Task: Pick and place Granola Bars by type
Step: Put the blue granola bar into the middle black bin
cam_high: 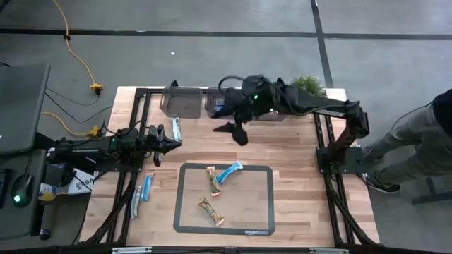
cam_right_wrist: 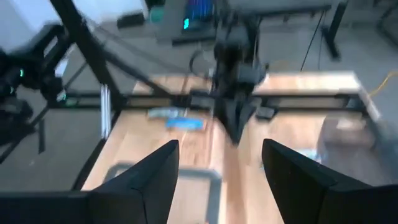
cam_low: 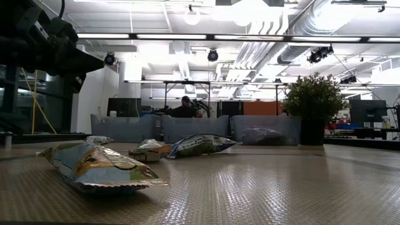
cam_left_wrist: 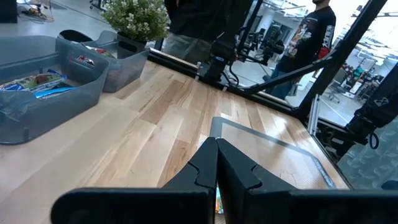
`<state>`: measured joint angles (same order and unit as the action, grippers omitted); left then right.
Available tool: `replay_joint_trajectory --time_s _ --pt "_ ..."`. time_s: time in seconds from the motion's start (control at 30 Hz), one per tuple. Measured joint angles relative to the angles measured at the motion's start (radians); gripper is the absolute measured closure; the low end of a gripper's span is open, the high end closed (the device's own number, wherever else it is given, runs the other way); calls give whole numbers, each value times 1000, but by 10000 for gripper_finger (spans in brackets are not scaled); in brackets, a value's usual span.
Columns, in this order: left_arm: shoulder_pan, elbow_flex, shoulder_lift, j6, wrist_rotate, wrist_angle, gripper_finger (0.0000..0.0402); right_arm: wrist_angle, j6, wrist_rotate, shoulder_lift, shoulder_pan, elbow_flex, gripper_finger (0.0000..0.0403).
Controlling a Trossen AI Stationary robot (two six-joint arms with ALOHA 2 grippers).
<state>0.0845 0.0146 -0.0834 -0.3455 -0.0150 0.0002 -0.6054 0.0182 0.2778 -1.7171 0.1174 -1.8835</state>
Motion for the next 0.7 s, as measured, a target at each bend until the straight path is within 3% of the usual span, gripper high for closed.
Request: replay_joint_trajectory --time_s 0.47,0.7 --pt "0 0 0 0 0 0 401 -346 -137 -84 -205 -126 0 185" --pt "0 0 0 0 0 0 401 -384 -228 -118 -328 -194 0 185"
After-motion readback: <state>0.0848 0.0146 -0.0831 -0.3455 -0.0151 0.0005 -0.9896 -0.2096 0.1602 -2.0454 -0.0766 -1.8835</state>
